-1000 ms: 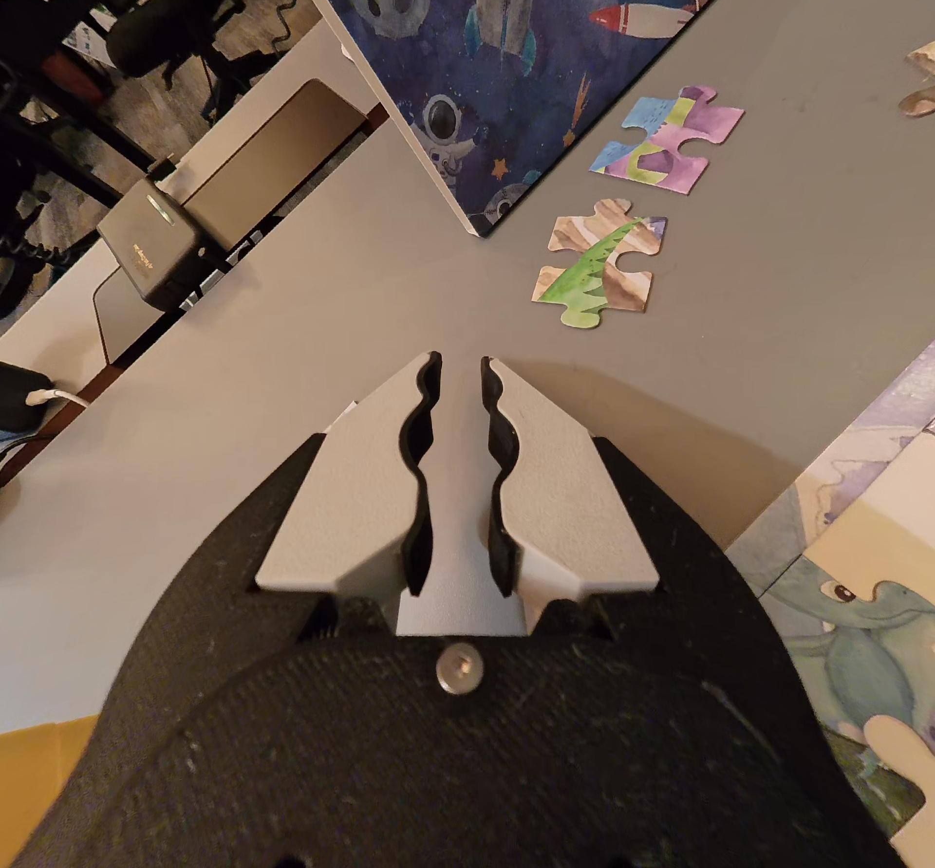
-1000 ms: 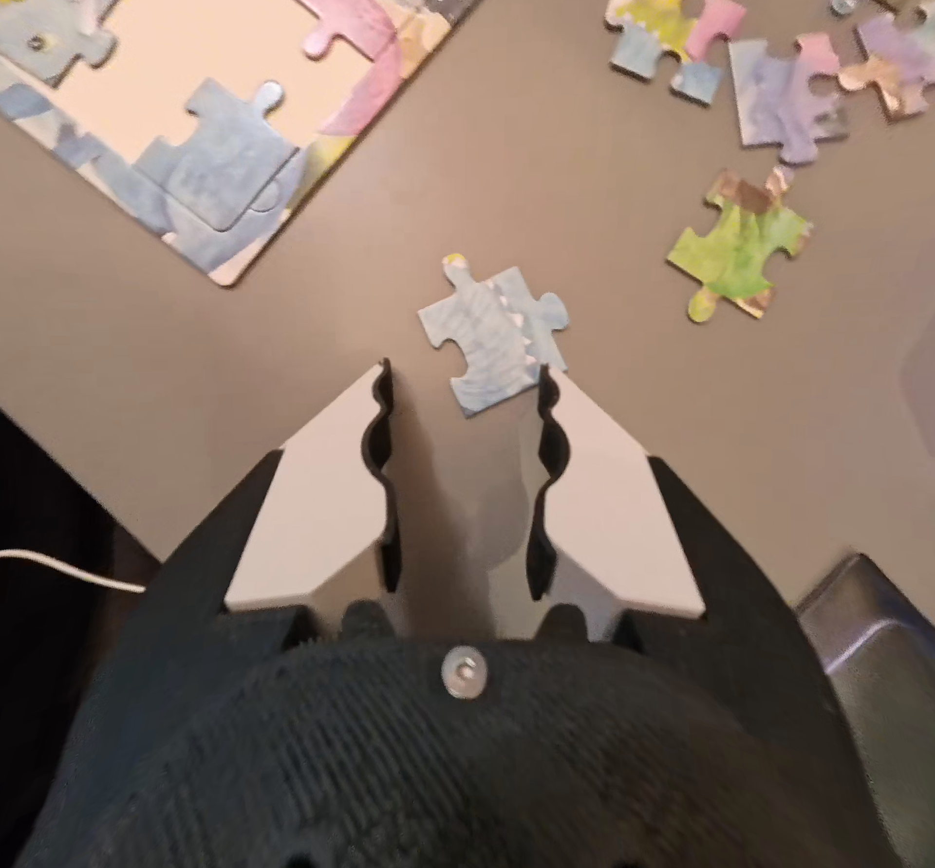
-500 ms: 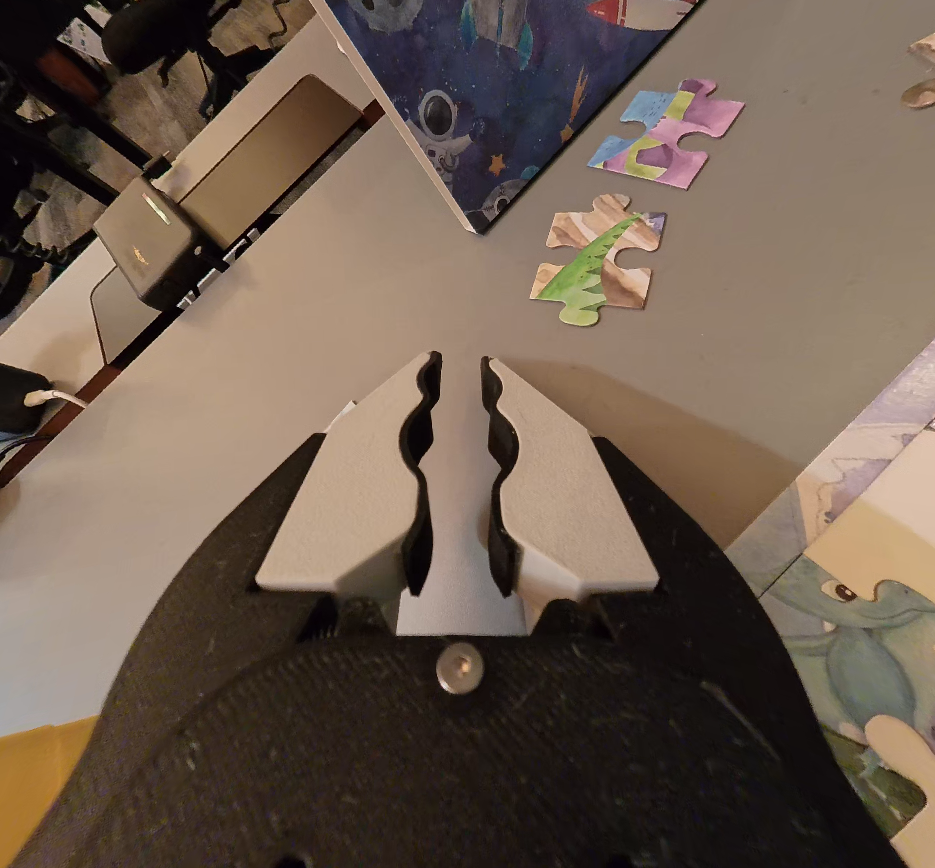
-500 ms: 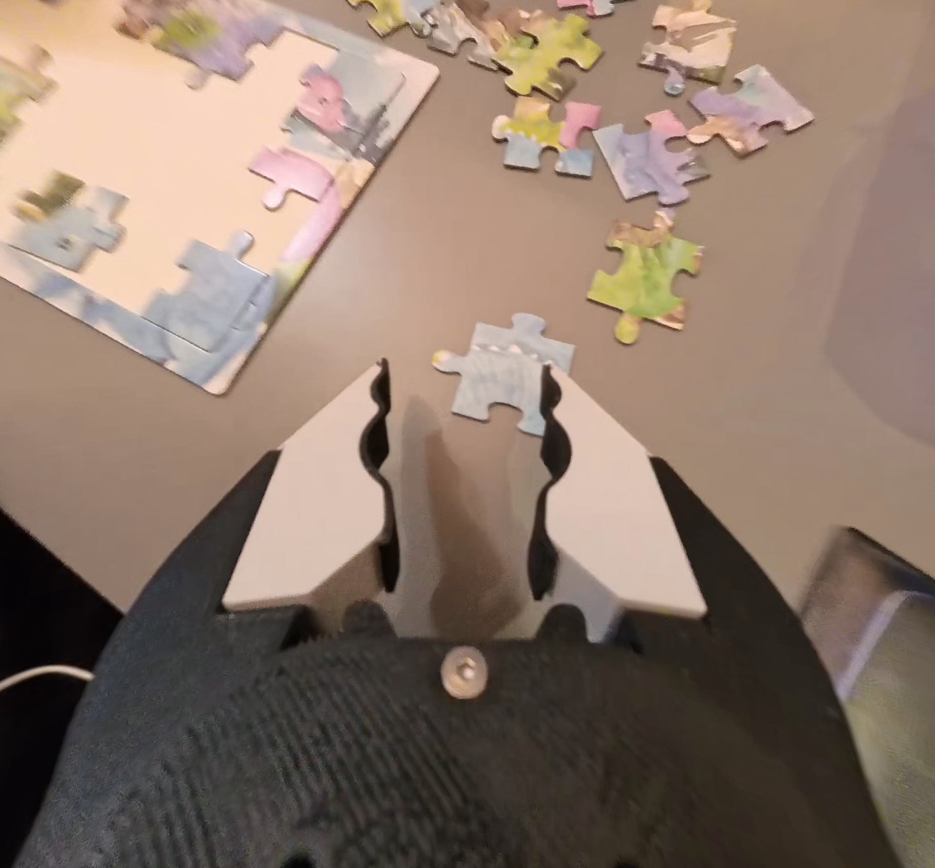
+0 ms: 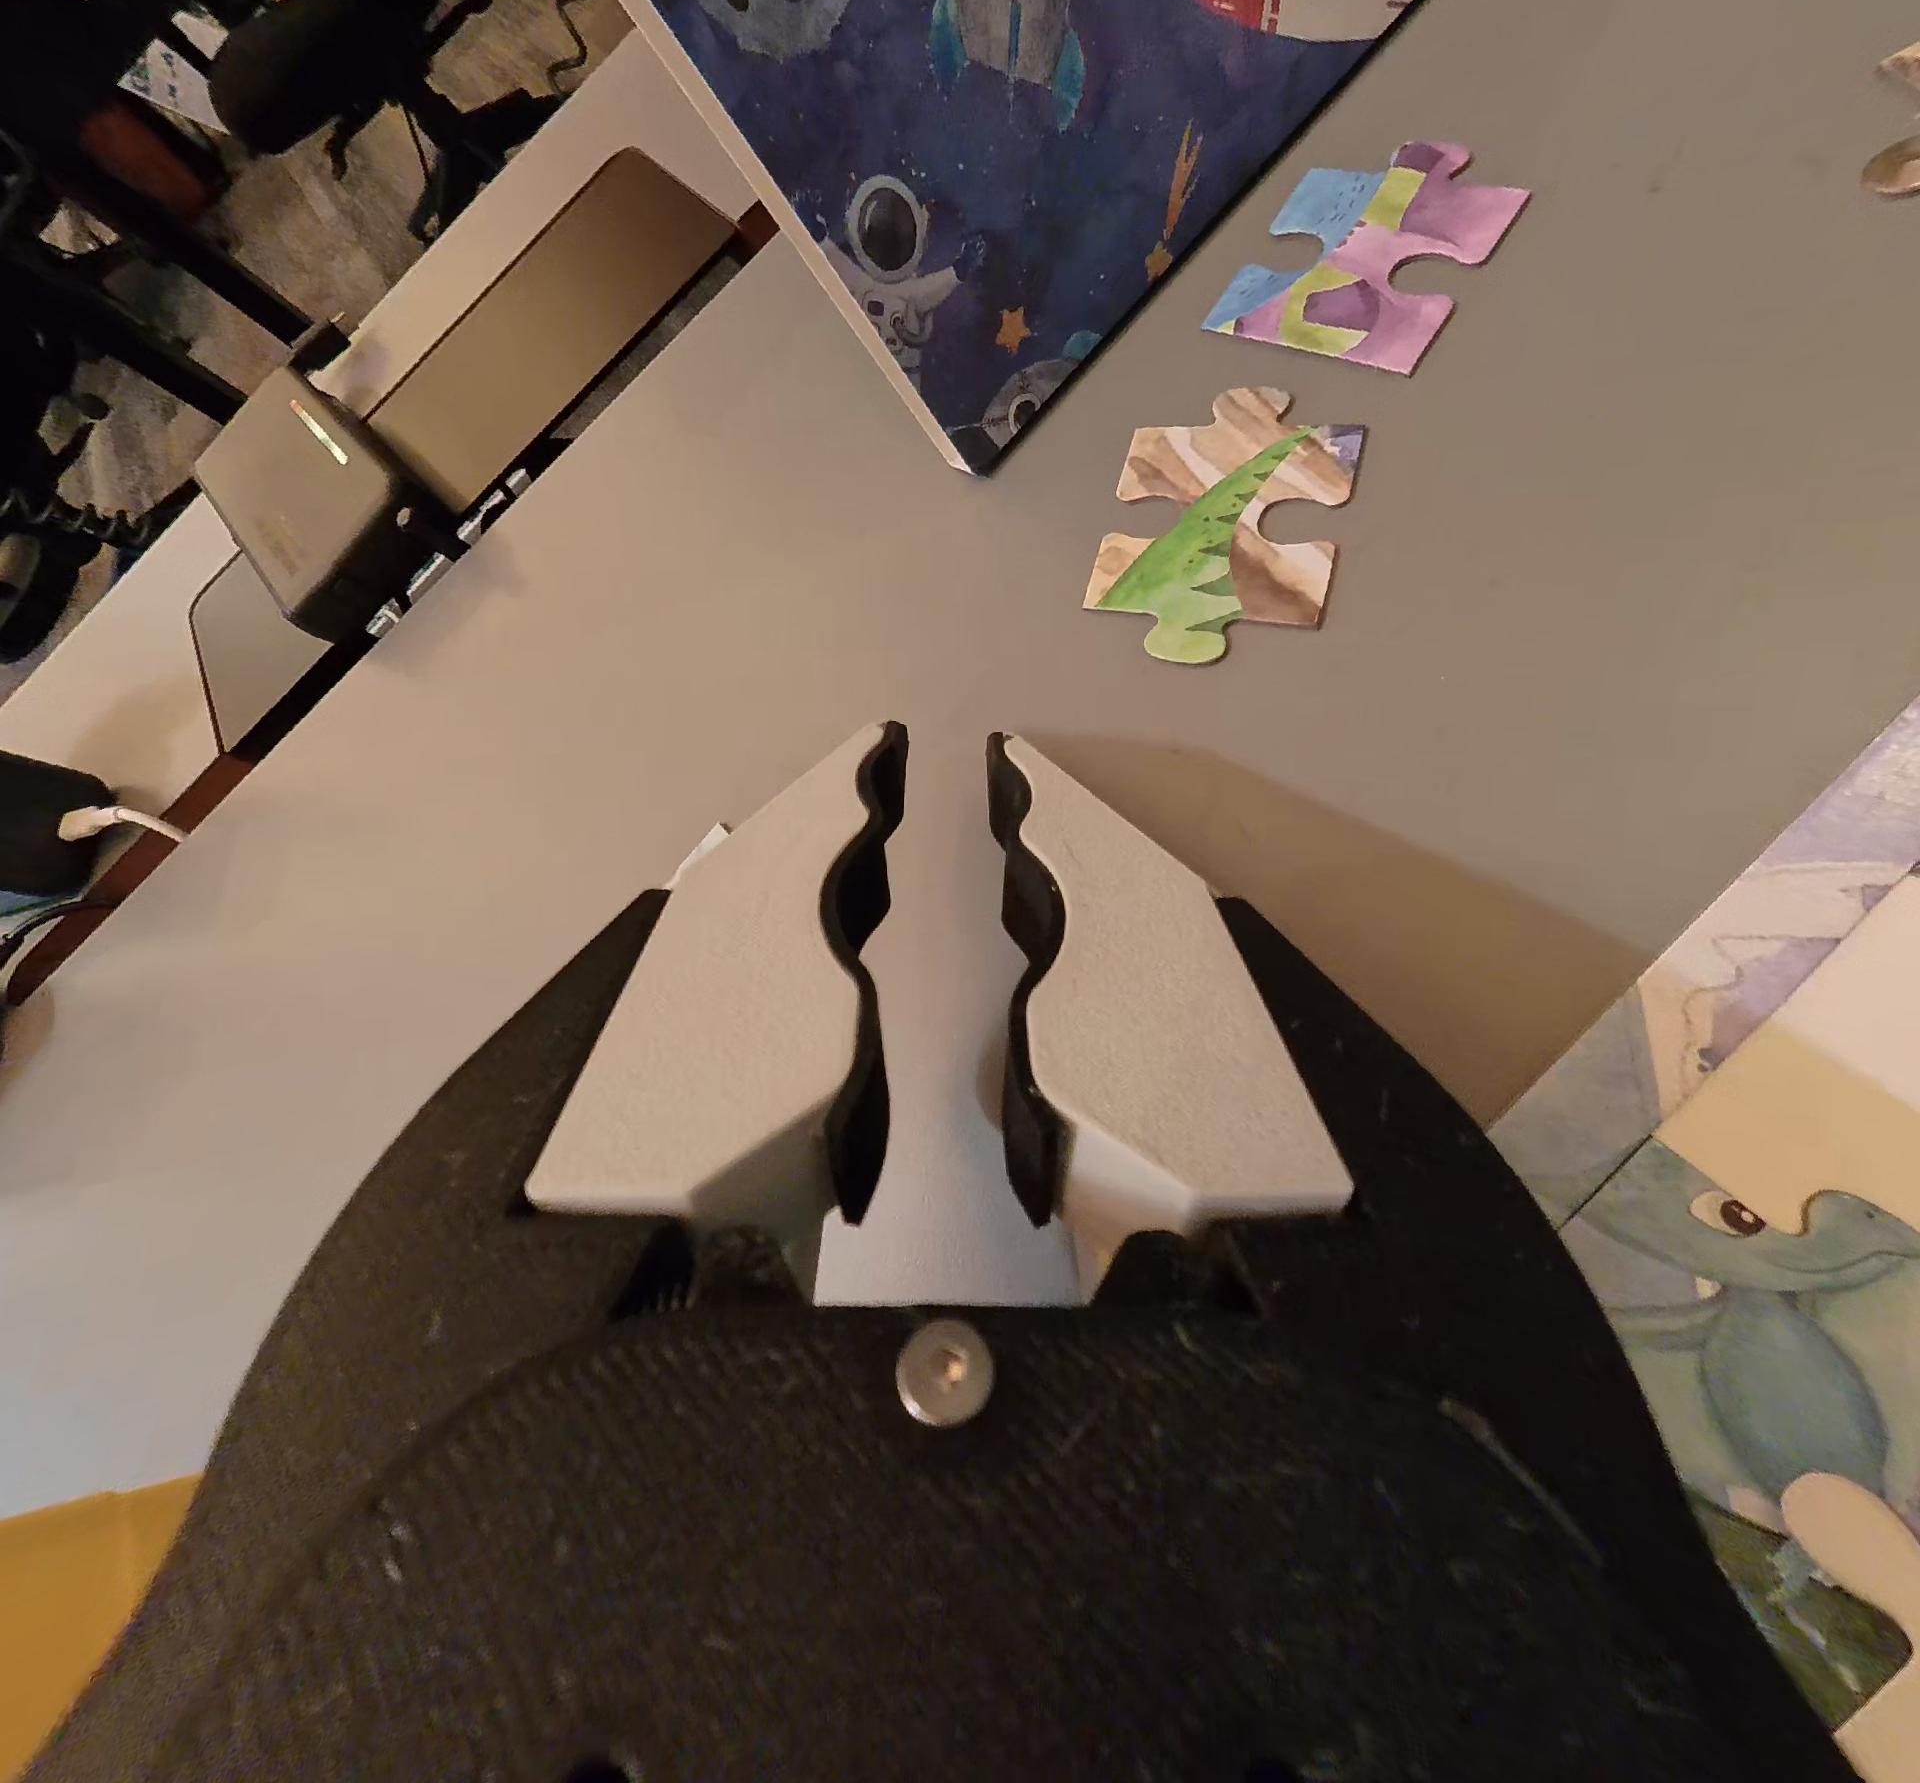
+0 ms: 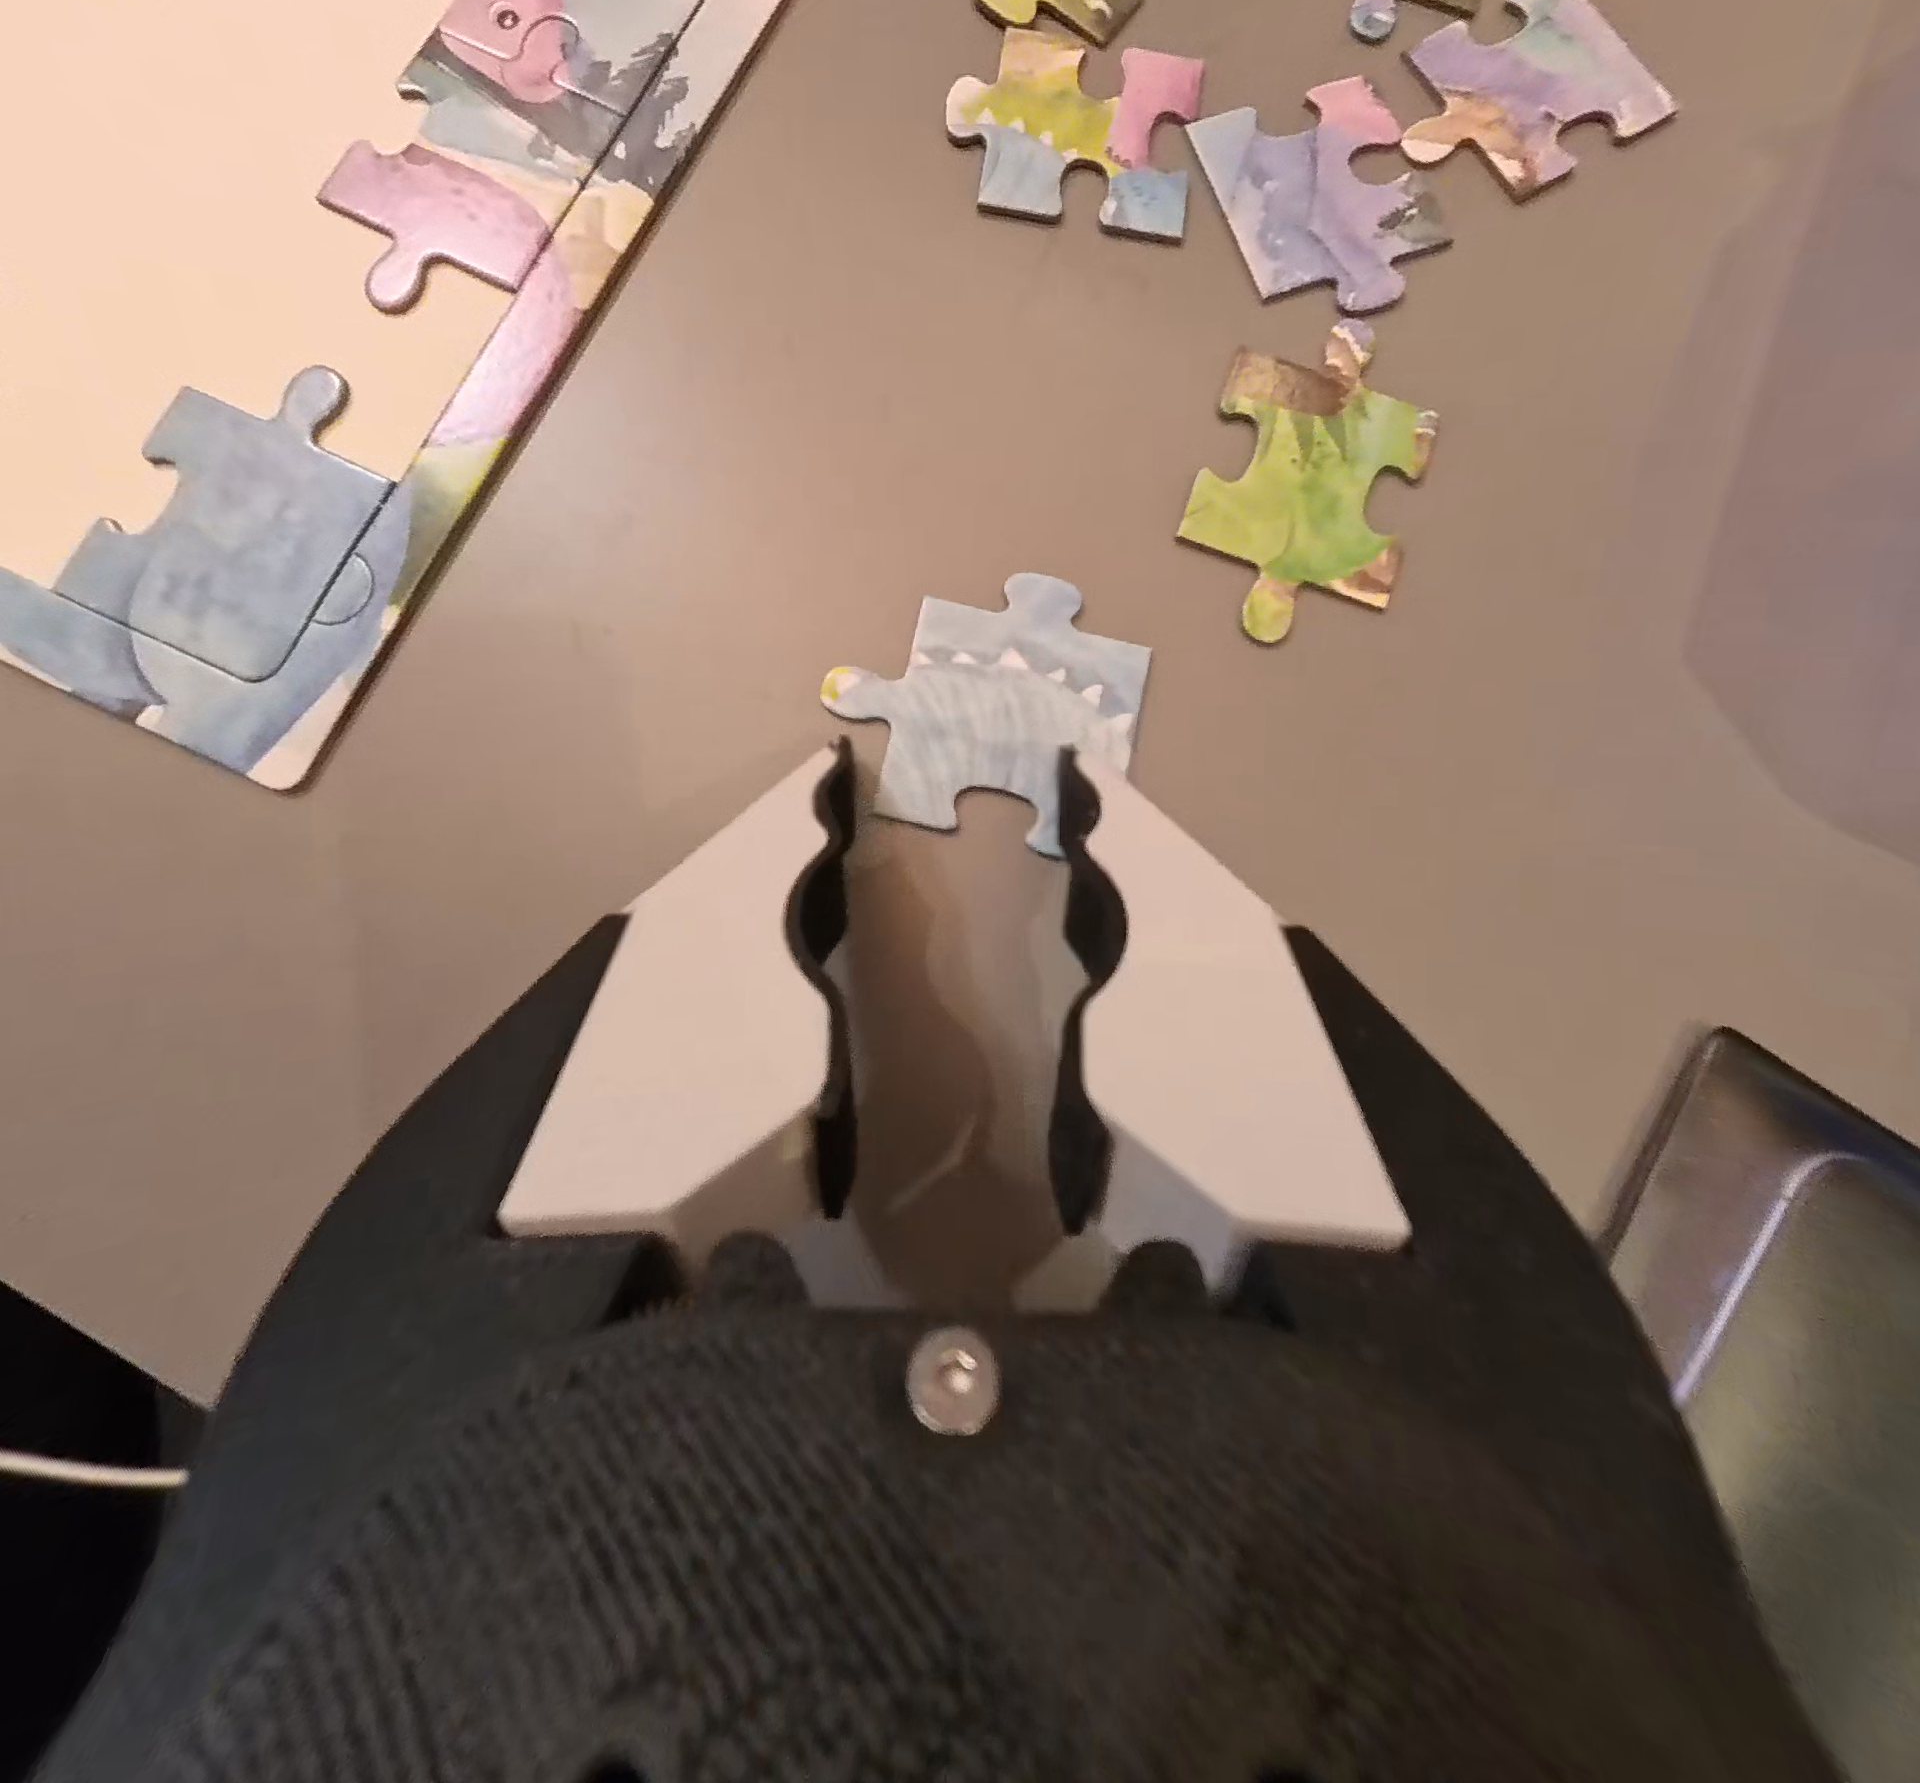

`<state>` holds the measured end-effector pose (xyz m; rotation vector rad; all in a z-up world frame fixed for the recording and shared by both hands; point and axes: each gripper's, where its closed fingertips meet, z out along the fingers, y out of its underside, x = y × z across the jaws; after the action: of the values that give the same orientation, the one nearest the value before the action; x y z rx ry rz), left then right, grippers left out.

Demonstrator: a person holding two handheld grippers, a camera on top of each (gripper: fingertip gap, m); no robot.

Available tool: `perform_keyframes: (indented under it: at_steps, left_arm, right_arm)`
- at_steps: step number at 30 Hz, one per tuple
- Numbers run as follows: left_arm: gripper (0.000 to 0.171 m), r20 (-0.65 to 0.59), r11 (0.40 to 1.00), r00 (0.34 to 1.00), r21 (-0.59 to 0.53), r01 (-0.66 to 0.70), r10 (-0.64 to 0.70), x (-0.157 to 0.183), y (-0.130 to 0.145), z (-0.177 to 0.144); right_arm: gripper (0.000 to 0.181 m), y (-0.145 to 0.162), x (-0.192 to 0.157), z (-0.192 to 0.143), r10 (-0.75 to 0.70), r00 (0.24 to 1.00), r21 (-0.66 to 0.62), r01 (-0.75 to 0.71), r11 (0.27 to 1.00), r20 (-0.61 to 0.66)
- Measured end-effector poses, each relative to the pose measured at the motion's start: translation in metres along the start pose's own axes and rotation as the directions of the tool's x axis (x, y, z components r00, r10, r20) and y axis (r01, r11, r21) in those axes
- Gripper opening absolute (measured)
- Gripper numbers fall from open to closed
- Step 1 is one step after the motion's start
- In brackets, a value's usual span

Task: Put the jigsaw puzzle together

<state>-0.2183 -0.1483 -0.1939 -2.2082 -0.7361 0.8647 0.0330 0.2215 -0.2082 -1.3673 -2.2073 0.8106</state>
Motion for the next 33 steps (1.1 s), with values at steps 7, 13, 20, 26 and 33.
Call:
perform_keyframes:
  at_steps: [7, 13, 20, 26, 33]
  left_arm:
    - [0.014, 0.001, 1.0, 1.0, -0.003, -0.003, 0.003, 0.0, 0.0, 0.0]
    - [0.014, 0.002, 1.0, 1.0, -0.001, -0.003, 0.003, 0.0, 0.0, 0.0]
    - [0.014, 0.001, 1.0, 1.0, -0.004, -0.005, 0.005, 0.0, 0.0, 0.001]
    - [0.014, 0.002, 1.0, 1.0, -0.007, -0.008, 0.008, 0.001, 0.001, 0.001]
    - [0.014, 0.004, 1.0, 1.0, -0.01, -0.014, 0.014, 0.001, 0.001, 0.001]
  right_arm:
    - [0.053, 0.001, 0.009, 0.002, 0.09, 0.996, 0.02, -0.09, 0.996, -0.008]
    - [0.045, 0.0, 0.009, 0.002, 0.056, 0.998, 0.009, -0.056, 0.998, 0.003]
    - [0.045, -0.003, 0.01, -0.003, 0.037, 0.999, 0.026, -0.037, 0.999, 0.003]
    - [0.045, -0.033, -0.016, -0.013, 0.028, 0.987, 0.155, -0.053, 0.987, 0.161]
    - [0.045, -0.083, -0.087, -0.01, -0.279, 0.917, 0.29, 0.194, 0.937, 0.286]
